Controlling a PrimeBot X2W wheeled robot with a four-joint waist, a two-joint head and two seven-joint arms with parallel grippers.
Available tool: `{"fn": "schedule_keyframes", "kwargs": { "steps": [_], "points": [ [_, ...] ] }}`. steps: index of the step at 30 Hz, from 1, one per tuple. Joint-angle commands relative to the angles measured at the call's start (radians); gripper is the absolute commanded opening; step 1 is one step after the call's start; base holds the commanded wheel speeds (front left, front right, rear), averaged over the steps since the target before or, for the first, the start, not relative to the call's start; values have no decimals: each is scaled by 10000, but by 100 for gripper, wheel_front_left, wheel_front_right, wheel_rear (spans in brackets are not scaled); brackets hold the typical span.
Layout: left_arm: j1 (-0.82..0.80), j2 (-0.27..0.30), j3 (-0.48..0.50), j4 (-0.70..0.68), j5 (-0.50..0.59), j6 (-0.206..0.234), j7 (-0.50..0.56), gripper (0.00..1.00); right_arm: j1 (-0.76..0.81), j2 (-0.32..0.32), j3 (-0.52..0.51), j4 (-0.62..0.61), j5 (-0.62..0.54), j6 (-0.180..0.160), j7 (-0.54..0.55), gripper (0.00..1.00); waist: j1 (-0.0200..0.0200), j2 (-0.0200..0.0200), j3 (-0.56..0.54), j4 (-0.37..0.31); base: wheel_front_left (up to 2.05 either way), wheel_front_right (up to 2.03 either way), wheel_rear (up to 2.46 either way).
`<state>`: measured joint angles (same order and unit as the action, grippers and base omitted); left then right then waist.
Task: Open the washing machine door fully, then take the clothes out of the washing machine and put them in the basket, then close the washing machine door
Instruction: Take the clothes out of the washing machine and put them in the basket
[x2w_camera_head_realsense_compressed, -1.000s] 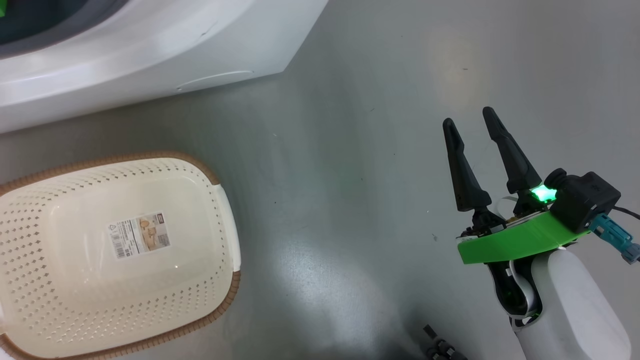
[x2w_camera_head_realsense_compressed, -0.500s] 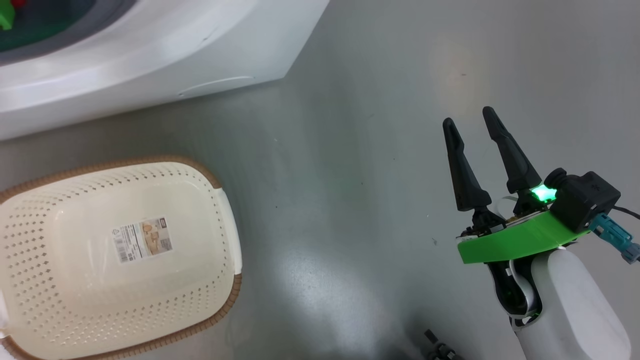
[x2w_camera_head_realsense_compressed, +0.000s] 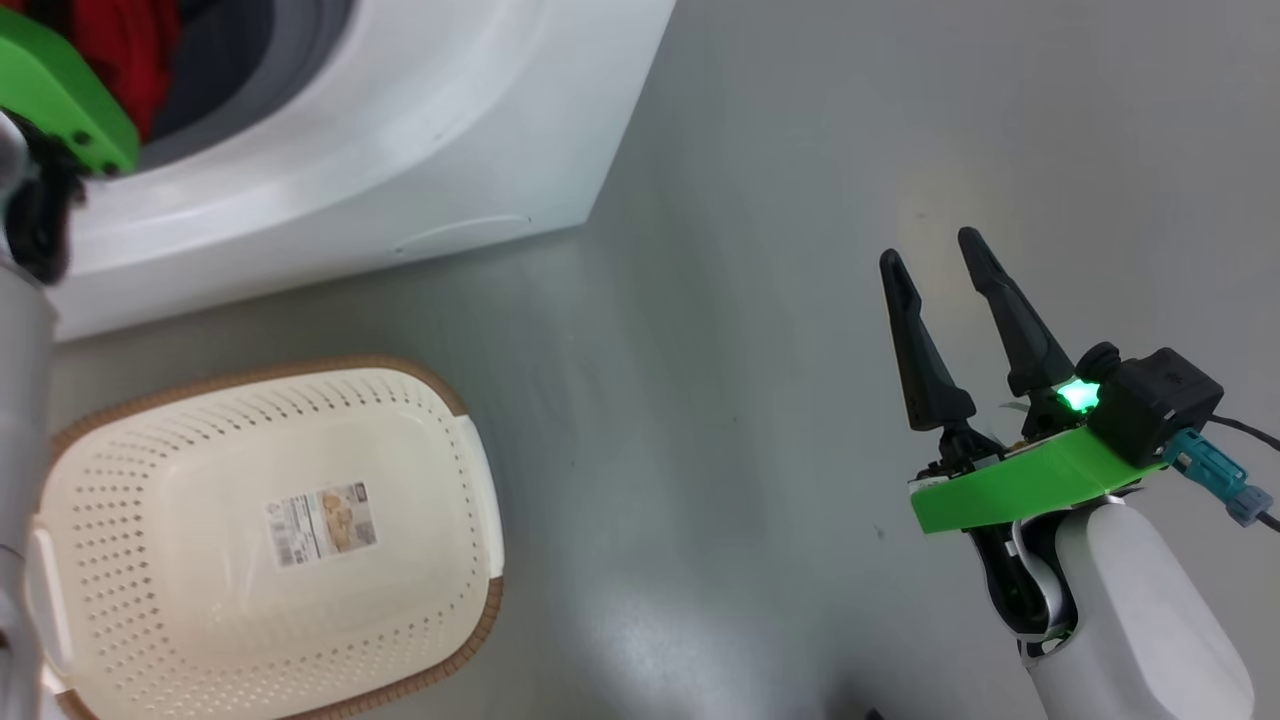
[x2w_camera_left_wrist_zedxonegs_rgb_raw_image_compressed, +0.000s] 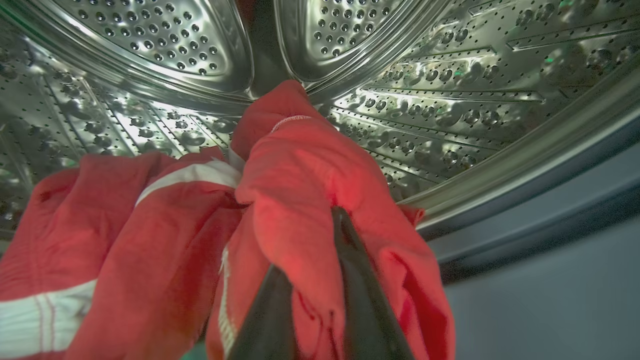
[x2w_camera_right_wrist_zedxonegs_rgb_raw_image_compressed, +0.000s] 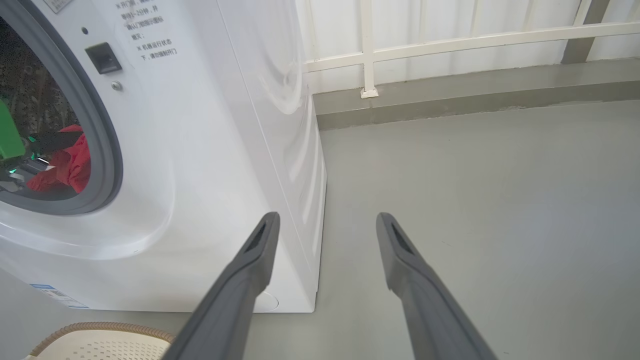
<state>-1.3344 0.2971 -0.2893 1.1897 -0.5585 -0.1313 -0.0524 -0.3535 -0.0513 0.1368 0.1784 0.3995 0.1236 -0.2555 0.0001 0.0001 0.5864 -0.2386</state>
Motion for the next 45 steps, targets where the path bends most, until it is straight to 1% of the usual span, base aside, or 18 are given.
{"fn": "schedule_keyframes", "kwargs": {
  "steps": [1, 8, 16, 20, 26, 30, 34, 36, 39, 42, 43, 45],
  "points": [
    [234, 354, -22, -375, -145, 7, -201, 0, 157, 11, 159, -146, -168, 71, -63, 100, -1, -1, -444, 172, 0, 0, 0],
    [1284, 302, -749, -1114, -608, 6, -908, 0, 328, 11, 230, 101, -318, 71, -63, 100, -1, -1, -1483, 482, 0, 0, 0],
    [2422, 277, -1318, -2015, -1159, 6, -1630, 0, 650, 11, 216, 457, -421, 71, -63, 100, -1, -1, -2621, 981, 0, 0, 0],
    [2953, 312, -1513, -2587, -1257, 6, -1850, 0, 819, 11, 234, 642, -427, 71, -63, 100, -1, -1, -3147, 1255, 0, 0, 0],
    [3878, 466, -1437, -3717, -1226, 100, -2029, 0, 1066, 11, 171, 833, -492, 71, -63, 100, -1, -1, -3818, 1640, 0, 0, 0],
    [4661, 721, -1442, -4757, -1099, 413, -2051, 0, 1210, 11, 124, 896, -421, 71, -63, 100, -1, -1, -4135, 1832, 0, 0, 0],
    [5657, 1106, -1312, -6273, -1059, 871, -2061, 0, 1339, 11, 105, 929, -329, 71, -63, 100, -1, -1, -4377, 1949, 0, 0, 0],
    [6246, 1452, -1339, -7174, -851, 1222, -2051, 0, 1383, 11, 101, 949, -300, 71, -63, 100, -1, -1, -4477, 1969, 0, 0, 0],
    [7275, 1851, -1216, -8654, -819, 1806, -1911, 0, 1424, 11, 95, 974, -267, 71, -63, 100, -1, -1, -4568, 1987, 0, 0, 0],
    [8285, 2205, -915, -10288, -878, 2505, -1800, 0, 1446, 11, 79, 990, -241, 71, -63, 100, -1, -1, -4630, 2012, 0, 0, 0],
    [8285, 2205, -915, -10288, -878, 2505, -1800, 0, 1446, 11, 79, 990, -241, 71, -63, 100, -1, -1, -4630, 2012, 0, 0, 0],
    [8906, 2425, -709, -11357, -919, 2976, -1642, 0, 1473, 11, 72, 991, -232, 71, -63, 100, -1, -1, -4674, 2039, 0, 0, 0]
  ]
}}
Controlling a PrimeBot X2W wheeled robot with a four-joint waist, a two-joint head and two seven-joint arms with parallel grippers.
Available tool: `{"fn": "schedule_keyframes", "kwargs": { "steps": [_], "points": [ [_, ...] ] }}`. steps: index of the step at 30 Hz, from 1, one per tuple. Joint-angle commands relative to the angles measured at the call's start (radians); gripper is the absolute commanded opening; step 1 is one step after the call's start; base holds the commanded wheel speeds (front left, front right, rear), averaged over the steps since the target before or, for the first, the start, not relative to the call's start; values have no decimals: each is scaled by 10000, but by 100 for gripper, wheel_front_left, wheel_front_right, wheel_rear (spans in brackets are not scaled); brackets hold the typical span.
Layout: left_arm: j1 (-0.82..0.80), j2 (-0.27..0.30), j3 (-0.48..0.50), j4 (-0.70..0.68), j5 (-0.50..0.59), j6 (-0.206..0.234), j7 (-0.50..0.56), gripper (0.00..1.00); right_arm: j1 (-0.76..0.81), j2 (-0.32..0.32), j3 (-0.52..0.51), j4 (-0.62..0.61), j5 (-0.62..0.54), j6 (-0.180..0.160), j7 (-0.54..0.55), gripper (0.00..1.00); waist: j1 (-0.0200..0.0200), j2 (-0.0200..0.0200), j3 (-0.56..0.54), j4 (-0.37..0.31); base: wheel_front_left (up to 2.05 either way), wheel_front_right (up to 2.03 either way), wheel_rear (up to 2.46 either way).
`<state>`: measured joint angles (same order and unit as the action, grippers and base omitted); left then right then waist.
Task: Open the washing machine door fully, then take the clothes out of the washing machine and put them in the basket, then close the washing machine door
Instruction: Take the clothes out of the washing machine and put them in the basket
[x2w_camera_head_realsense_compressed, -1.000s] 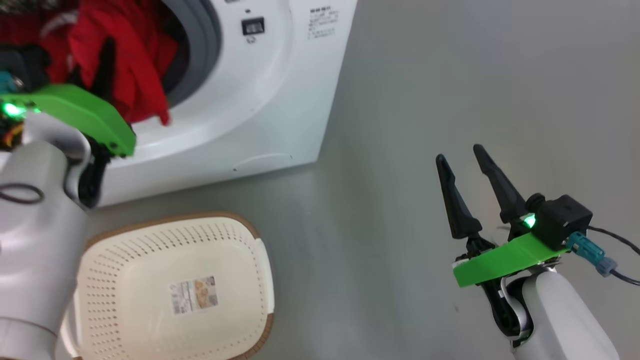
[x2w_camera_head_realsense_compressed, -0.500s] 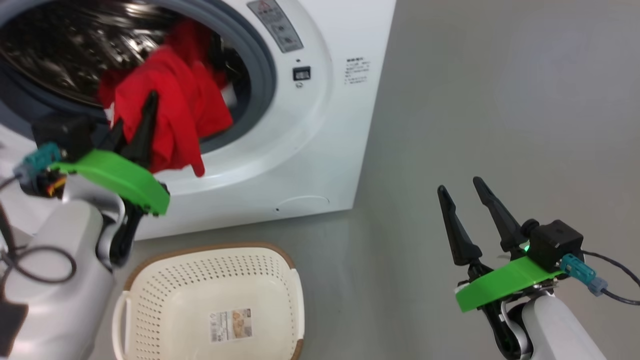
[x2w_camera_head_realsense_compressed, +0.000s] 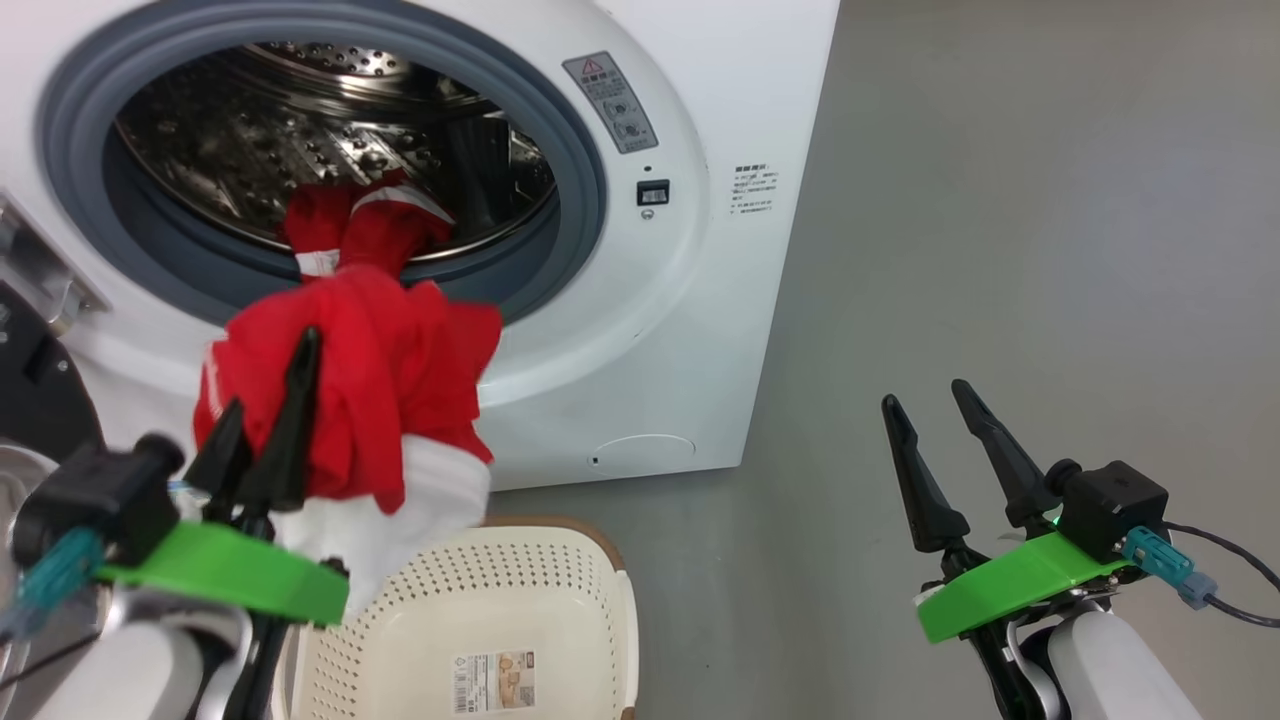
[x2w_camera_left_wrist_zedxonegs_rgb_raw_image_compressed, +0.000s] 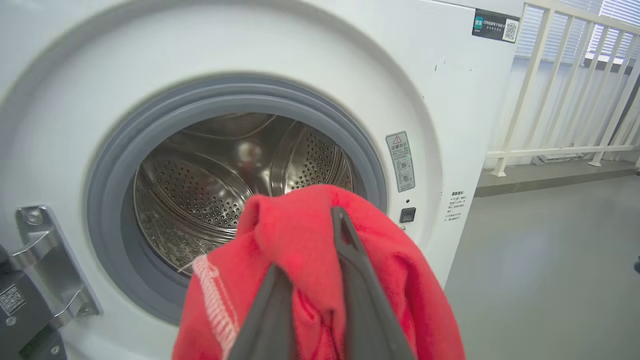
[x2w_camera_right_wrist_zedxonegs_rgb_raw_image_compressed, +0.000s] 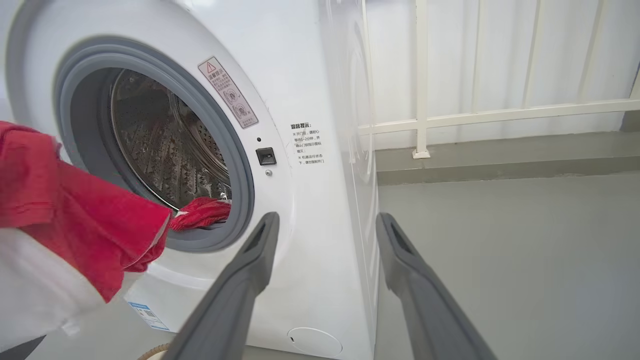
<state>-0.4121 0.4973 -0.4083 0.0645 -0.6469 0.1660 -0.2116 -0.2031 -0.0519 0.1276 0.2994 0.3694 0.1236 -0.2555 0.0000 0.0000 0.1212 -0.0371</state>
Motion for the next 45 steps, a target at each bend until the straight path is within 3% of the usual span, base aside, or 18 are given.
{"fn": "schedule_keyframes", "kwargs": {
  "steps": [1, 5, 12, 17, 32, 38, 45],
  "points": [
    [-43, 544, 581, -608, -23, 243, 35, 0, -18, 16, 161, -220, 73, 71, -63, 100, 0, 0, -32, 37, 0, 0, 0],
    [865, 815, 721, -1964, -155, 807, 521, 0, -10, 16, 227, -179, 120, 71, -63, 100, 0, 0, -2, 134, 0, 0, 0],
    [1770, 571, 388, -1375, -264, 799, 301, 0, -185, 16, 484, -114, 172, 71, -63, 100, 0, 0, 199, 20, 0, 0, 0],
    [1902, 88, 244, -63, -483, 312, -133, 0, -280, 16, 467, -98, 76, 71, -63, 100, 0, 0, 417, -177, 0, 0, 0],
    [382, -1375, 406, 5848, -410, -1901, -496, 0, -654, 17, 522, -411, -110, 71, -63, 100, 0, 0, 1547, -961, 0, 0, 0],
    [-204, -1631, 902, 7322, -174, -2394, -499, 0, -844, 17, 548, -609, -111, 71, -63, 100, 0, 0, 2164, -1218, 0, 0, 0],
    [-729, -1963, 943, 8793, -12, -2674, -500, 0, -1012, 17, 586, -714, -67, 71, -63, 100, 0, 0, 2568, -1365, 0, 0, 0]
  ]
}}
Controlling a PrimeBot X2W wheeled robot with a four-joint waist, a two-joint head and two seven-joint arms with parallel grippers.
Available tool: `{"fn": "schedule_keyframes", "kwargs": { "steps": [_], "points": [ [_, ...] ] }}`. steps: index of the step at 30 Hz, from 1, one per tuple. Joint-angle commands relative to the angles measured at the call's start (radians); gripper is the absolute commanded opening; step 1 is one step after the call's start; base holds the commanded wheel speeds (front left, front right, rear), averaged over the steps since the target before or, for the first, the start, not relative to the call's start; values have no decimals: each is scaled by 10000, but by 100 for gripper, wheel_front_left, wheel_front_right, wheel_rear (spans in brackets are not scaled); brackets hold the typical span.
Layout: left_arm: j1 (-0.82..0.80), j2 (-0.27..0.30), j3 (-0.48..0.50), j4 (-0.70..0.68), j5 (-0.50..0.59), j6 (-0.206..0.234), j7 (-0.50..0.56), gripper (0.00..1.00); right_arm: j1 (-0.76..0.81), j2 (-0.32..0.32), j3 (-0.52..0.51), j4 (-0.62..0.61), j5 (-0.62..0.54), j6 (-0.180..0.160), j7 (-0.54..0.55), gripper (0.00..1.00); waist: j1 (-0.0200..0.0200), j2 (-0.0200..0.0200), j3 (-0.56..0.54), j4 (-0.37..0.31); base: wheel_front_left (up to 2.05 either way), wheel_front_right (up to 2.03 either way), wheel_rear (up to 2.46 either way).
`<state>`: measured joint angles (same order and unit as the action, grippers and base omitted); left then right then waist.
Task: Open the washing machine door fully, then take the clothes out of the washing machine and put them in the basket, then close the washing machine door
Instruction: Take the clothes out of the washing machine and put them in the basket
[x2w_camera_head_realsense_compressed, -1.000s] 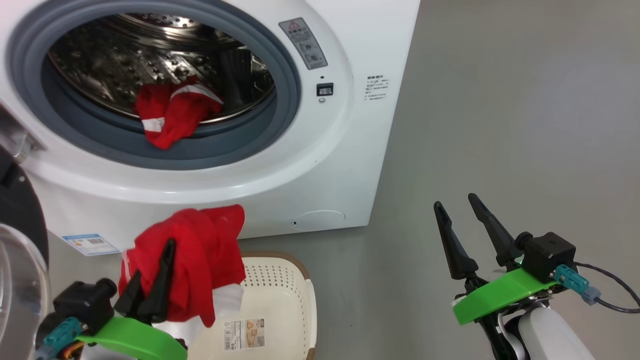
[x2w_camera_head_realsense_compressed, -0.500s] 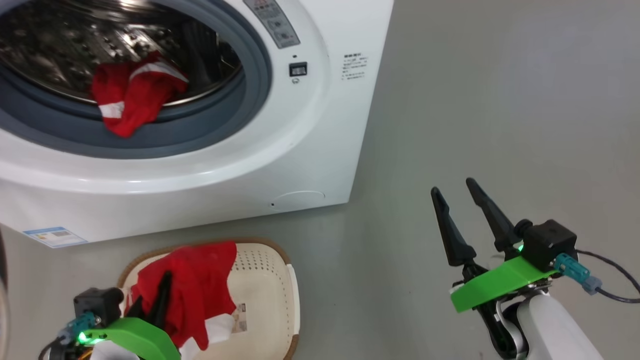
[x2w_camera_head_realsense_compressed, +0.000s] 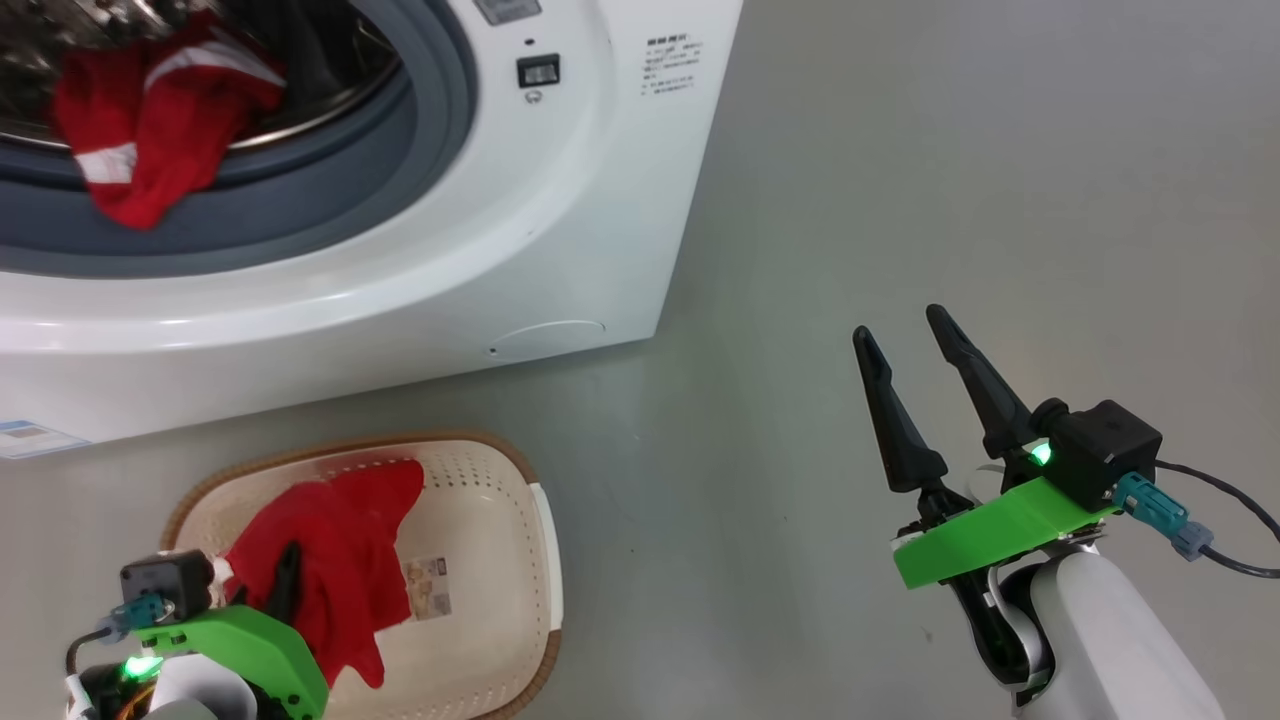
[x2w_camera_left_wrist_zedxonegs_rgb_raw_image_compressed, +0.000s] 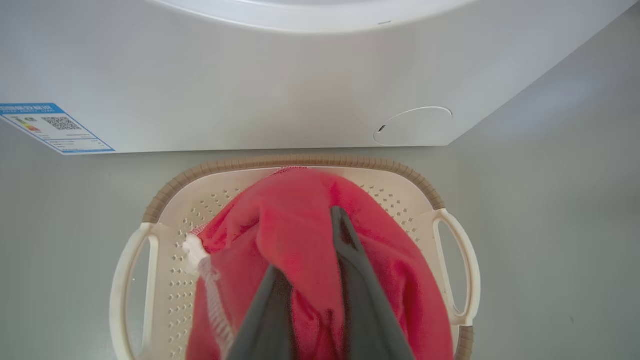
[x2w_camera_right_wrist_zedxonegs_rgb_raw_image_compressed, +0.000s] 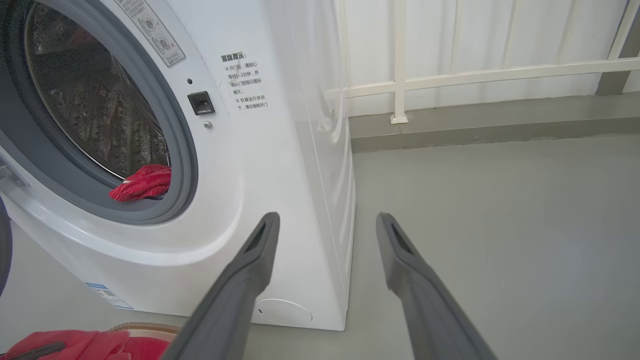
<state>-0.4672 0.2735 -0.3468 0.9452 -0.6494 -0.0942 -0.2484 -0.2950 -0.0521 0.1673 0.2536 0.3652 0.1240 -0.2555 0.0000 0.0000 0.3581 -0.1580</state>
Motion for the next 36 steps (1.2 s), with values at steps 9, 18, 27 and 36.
{"fn": "schedule_keyframes", "kwargs": {
  "steps": [9, 18, 27, 36],
  "points": [
    [-795, -66, 267, 1805, -85, -306, -133, 0, -221, 18, 253, -262, 94, 67, -63, 100, 0, 0, 400, -319, 0, 0, 0],
    [-1083, -172, 342, 2377, -139, -353, -133, 0, -239, 18, 257, -298, 57, 67, -63, 100, 0, 0, 570, -339, 0, 0, 0],
    [-989, -258, 241, 2206, -121, -362, -133, 100, -198, 18, 299, -196, 50, 67, -63, 100, 0, 0, 352, -247, 0, 0, 0],
    [-492, 72, 374, 716, -201, -363, -133, 100, -54, 18, 273, -73, 69, 67, -63, 100, 0, 0, -138, -157, 0, 0, 0]
  ]
}}
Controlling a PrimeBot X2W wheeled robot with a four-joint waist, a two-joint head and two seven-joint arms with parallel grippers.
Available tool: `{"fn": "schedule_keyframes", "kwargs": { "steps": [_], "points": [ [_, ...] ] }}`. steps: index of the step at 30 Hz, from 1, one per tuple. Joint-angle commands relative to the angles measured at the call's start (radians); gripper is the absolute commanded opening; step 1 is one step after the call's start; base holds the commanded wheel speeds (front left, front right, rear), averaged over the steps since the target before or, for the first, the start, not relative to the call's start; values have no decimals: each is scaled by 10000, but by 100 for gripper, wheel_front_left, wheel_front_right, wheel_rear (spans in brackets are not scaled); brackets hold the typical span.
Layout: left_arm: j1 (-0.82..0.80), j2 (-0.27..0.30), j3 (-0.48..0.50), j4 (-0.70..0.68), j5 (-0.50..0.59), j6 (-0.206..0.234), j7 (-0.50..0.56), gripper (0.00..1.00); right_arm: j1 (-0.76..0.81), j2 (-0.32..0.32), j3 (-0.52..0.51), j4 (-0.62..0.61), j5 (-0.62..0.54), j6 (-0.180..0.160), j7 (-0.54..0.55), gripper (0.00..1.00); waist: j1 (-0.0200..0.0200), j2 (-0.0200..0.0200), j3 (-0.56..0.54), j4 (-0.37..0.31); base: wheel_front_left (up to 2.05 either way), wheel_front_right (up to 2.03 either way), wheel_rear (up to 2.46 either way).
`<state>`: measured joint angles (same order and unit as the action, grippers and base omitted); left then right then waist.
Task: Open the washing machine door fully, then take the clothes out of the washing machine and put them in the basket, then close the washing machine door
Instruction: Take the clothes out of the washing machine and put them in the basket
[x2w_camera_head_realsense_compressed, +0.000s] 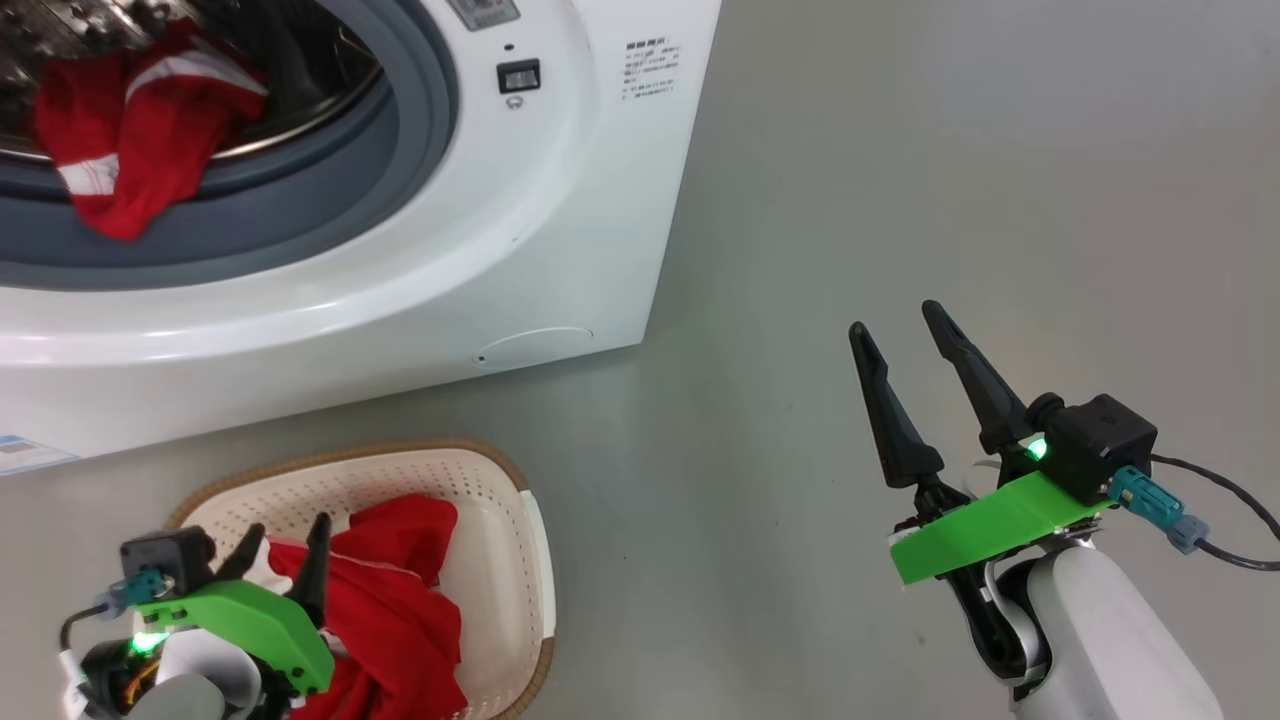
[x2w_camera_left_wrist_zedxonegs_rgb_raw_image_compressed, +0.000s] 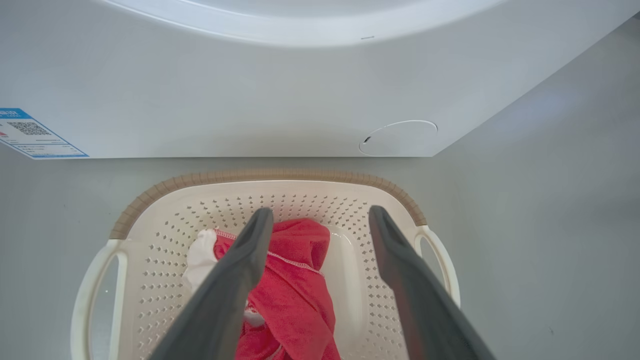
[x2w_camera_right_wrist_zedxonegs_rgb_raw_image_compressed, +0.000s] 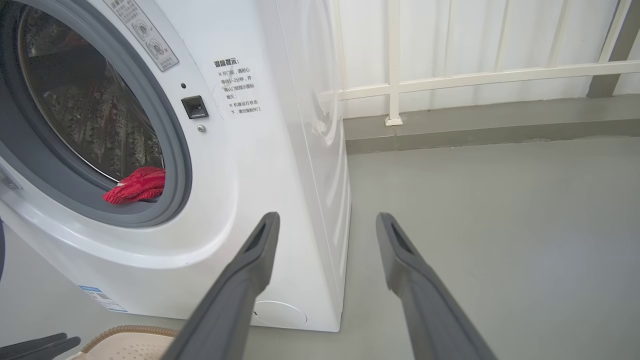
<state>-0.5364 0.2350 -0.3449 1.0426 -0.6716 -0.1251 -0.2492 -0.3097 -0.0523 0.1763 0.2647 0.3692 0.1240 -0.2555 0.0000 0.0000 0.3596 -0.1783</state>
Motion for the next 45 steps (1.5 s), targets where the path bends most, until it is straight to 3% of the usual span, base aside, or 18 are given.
{"fn": "schedule_keyframes", "kwargs": {
  "steps": [1, 8, 19, 32, 45],
  "points": [
    [273, 519, 440, -519, 87, -54, -126, 100, 117, 20, 172, -177, 30, 67, -63, 100, 0, 0, -218, 67, 0, 0, 0],
    [858, 706, 1263, -2330, 765, 20, -126, 100, 249, 20, 114, -114, 46, 67, -63, 100, 0, 0, -629, 246, 0, 0, 0],
    [2169, 400, 2169, -5187, 1929, 404, -126, 100, 477, 20, 84, 93, 28, 67, -63, 100, 0, 0, -1573, 665, 0, 0, 0],
    [3657, 235, 2555, -7922, 2347, 1298, -122, 100, 983, 20, -119, 348, -204, 67, -63, 100, 0, 0, -2715, 1108, 0, 0, 0],
    [4694, 222, 2619, -10002, 2644, 2232, 103, 100, 1178, -94, -162, 389, -191, 67, -63, 100, 0, 0, -3181, 1256, 0, 0, 0]
  ]
}}
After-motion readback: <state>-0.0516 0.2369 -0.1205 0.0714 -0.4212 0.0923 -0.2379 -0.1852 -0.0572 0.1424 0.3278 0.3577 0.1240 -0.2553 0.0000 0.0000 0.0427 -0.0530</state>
